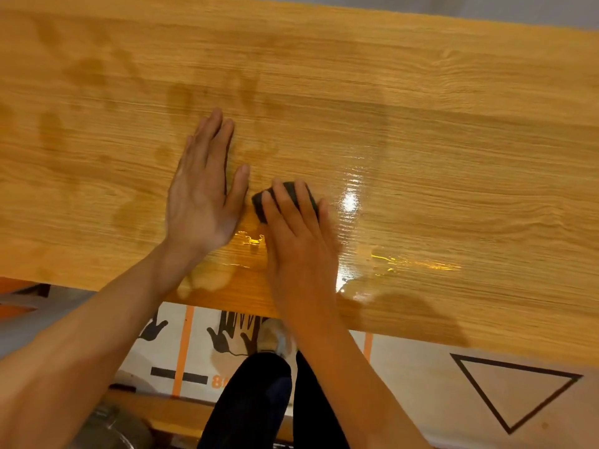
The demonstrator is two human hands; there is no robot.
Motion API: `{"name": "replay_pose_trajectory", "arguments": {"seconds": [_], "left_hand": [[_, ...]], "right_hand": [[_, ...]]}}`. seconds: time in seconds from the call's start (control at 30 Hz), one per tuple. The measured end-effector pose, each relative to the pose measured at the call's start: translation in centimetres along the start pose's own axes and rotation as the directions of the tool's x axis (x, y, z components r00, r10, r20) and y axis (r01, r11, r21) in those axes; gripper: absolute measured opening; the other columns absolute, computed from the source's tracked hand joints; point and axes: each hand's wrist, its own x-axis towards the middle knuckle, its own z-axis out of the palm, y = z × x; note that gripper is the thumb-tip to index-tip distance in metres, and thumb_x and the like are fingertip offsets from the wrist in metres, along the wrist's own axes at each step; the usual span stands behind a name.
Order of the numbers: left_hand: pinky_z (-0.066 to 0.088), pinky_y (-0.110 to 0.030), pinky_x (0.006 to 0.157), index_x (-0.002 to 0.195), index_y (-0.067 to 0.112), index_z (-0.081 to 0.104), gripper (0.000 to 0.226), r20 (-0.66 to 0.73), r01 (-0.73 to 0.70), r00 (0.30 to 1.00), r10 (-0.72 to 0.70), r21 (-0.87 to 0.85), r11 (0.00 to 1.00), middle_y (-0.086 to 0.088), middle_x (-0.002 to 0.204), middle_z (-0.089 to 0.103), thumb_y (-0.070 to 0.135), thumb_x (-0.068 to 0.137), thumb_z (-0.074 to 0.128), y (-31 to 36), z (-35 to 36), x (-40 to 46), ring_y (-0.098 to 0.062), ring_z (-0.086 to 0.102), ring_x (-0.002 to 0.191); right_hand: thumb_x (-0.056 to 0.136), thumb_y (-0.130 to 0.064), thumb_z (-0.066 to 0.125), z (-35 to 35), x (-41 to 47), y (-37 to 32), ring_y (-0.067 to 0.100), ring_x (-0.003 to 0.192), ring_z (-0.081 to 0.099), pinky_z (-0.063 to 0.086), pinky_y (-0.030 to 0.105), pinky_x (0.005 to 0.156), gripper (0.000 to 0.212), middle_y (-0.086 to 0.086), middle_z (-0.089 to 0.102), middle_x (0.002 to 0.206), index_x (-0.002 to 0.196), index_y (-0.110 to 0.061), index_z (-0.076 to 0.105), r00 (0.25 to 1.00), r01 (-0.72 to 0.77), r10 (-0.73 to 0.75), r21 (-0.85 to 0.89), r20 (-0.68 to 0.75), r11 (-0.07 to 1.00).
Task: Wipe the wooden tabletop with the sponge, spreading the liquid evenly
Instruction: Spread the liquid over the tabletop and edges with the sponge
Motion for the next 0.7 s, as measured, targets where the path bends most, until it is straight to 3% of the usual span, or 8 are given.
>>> {"name": "replay_pose_trajectory", "arguments": {"seconds": [0.07, 0.13, 0.27, 0.33, 0.43, 0.53, 0.63, 0.7], "left_hand": [[0.016, -0.04, 0.128, 0.157, 0.003, 0.03, 0.056, 0.015, 0.035, 0.999, -0.035, 0.009, 0.999, -0.012, 0.167, 0.024, 0.029, 0.108, 0.043, 0.1, 0.0, 0.1, -0.024, 0.02, 0.156], [0.014, -0.038, 0.128, 0.158, 0.005, 0.029, 0.057, 0.027, 0.052, 0.998, -0.052, -0.001, 0.999, -0.009, 0.168, 0.022, 0.03, 0.108, 0.042, 0.1, 0.0, 0.2, -0.023, 0.018, 0.156], [0.014, -0.038, 0.128, 0.157, 0.004, 0.031, 0.057, 0.019, 0.047, 0.999, -0.046, -0.003, 0.999, -0.011, 0.167, 0.024, 0.031, 0.108, 0.041, 0.0, 0.1, 0.0, -0.025, 0.019, 0.156], [0.014, -0.037, 0.127, 0.157, 0.004, 0.03, 0.057, 0.021, 0.044, 0.999, -0.044, 0.012, 0.999, -0.01, 0.168, 0.023, 0.033, 0.108, 0.039, 0.1, 0.1, 0.0, -0.025, 0.018, 0.156], [0.014, -0.037, 0.128, 0.159, 0.006, 0.027, 0.058, 0.034, 0.049, 0.998, -0.051, 0.033, 0.998, -0.008, 0.169, 0.02, 0.034, 0.109, 0.036, 0.1, -0.1, 0.1, -0.022, 0.016, 0.157], [0.012, -0.038, 0.128, 0.159, 0.005, 0.026, 0.058, 0.05, 0.04, 0.998, -0.041, 0.021, 0.999, -0.009, 0.169, 0.018, 0.032, 0.109, 0.035, 0.1, -0.1, 0.0, -0.022, 0.014, 0.157], [0.01, -0.039, 0.128, 0.159, 0.004, 0.026, 0.058, 0.056, 0.026, 0.998, -0.025, -0.009, 1.0, -0.011, 0.169, 0.017, 0.031, 0.108, 0.037, 0.0, -0.1, -0.1, -0.025, 0.013, 0.157], [0.009, -0.039, 0.129, 0.159, 0.004, 0.026, 0.058, 0.071, 0.027, 0.997, -0.023, -0.049, 0.998, -0.011, 0.169, 0.017, 0.03, 0.109, 0.038, -0.1, -0.3, -0.2, -0.025, 0.012, 0.157]], "right_hand": [[0.094, -0.008, 0.06, -1.4, -0.5, 2.4, 0.023, 0.145, 0.029, 0.016, 0.048, 0.122, 0.043, 0.002, 0.046, 0.148, 0.136, -0.013, 0.053, 1.0, 0.012, -0.012, 0.011, 0.017, 1.0], [0.1, -0.012, 0.051, -3.8, -1.8, 6.0, 0.019, 0.147, 0.023, 0.012, 0.046, 0.123, 0.04, 0.001, 0.042, 0.15, 0.14, -0.012, 0.048, 0.989, -0.14, 0.141, 0.029, -0.055, 0.99], [0.103, -0.014, 0.044, -5.4, -3.2, 7.7, 0.02, 0.148, 0.02, 0.01, 0.047, 0.122, 0.038, 0.004, 0.04, 0.152, 0.139, -0.008, 0.049, 0.833, -0.463, 0.482, 0.136, -0.27, 0.876], [0.102, -0.014, 0.044, -3.1, -2.0, 4.4, 0.023, 0.147, 0.022, 0.011, 0.048, 0.122, 0.039, 0.005, 0.04, 0.152, 0.14, -0.009, 0.048, 0.855, -0.431, 0.449, 0.125, -0.261, 0.894], [0.098, -0.014, 0.052, 1.6, -0.7, -1.5, 0.028, 0.143, 0.033, 0.027, 0.051, 0.117, 0.04, 0.007, 0.048, 0.147, 0.137, -0.011, 0.051, 0.976, -0.164, 0.16, -0.015, -0.145, 0.986], [0.099, -0.018, 0.053, 1.2, -0.8, -1.1, 0.024, 0.142, 0.036, 0.028, 0.047, 0.118, 0.037, 0.004, 0.049, 0.145, 0.136, -0.013, 0.053, 0.998, -0.023, 0.019, -0.058, -0.066, 0.998], [0.101, -0.015, 0.047, -3.2, -2.6, 4.5, 0.022, 0.145, 0.027, 0.02, 0.045, 0.122, 0.039, 0.004, 0.043, 0.15, 0.139, -0.01, 0.049, 0.966, -0.222, 0.219, -0.008, -0.137, 0.975], [0.102, -0.014, 0.043, -6.1, -3.9, 7.7, 0.021, 0.147, 0.022, 0.017, 0.044, 0.122, 0.04, 0.004, 0.037, 0.153, 0.142, -0.01, 0.046, 0.88, -0.419, 0.414, 0.033, -0.231, 0.908]]}}
